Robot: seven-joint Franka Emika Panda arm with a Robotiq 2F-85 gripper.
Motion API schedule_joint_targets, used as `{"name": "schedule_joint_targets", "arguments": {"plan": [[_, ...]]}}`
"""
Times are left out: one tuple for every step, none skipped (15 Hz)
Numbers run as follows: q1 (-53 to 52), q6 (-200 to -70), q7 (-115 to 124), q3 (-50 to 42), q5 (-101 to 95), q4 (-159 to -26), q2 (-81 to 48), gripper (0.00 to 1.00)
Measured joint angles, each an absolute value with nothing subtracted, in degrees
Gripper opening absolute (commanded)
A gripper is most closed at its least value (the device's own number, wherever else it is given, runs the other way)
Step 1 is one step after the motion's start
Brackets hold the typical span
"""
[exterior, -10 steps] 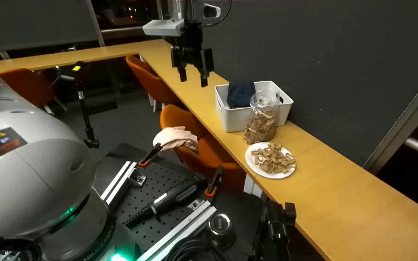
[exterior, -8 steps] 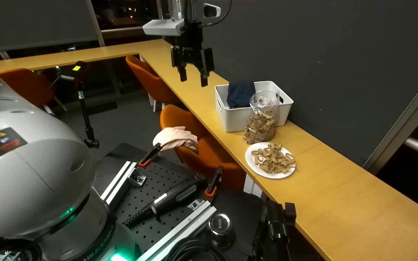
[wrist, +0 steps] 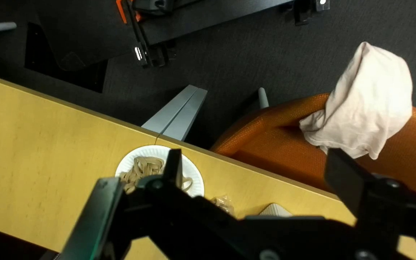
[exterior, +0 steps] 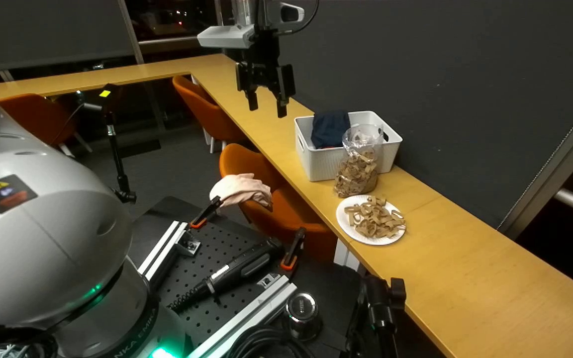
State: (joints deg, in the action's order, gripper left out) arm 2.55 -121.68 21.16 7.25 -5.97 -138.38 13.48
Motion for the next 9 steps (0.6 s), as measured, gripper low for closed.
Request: {"name": "schedule_joint_targets", "arguments": {"plan": [[2.67, -122.64, 21.16, 6.81, -6.93, -137.99, 13.28, 1.0], [2.95, -123.84, 21.03, 6.05, -8.15, -137.29, 12.87, 1.0], [3.43, -124.98, 20.52, 5.05, -9.26, -136.31, 12.24, 1.0], [4.01, -126.04, 19.83, 4.02, -10.15, -135.25, 11.4, 1.0], [4.6, -127.24, 18.43, 2.87, -10.46, -134.11, 10.32, 1.0], [5.05, -128.45, 16.65, 1.66, -10.47, -132.94, 9.02, 1.0], [5.41, -129.63, 14.86, 0.53, -10.38, -131.83, 7.55, 1.0], [5.69, -130.63, 13.0, -0.53, -9.73, -130.82, 5.95, 1.0], [5.93, -131.55, 11.15, -1.6, -9.06, -129.87, 4.28, 1.0]]}}
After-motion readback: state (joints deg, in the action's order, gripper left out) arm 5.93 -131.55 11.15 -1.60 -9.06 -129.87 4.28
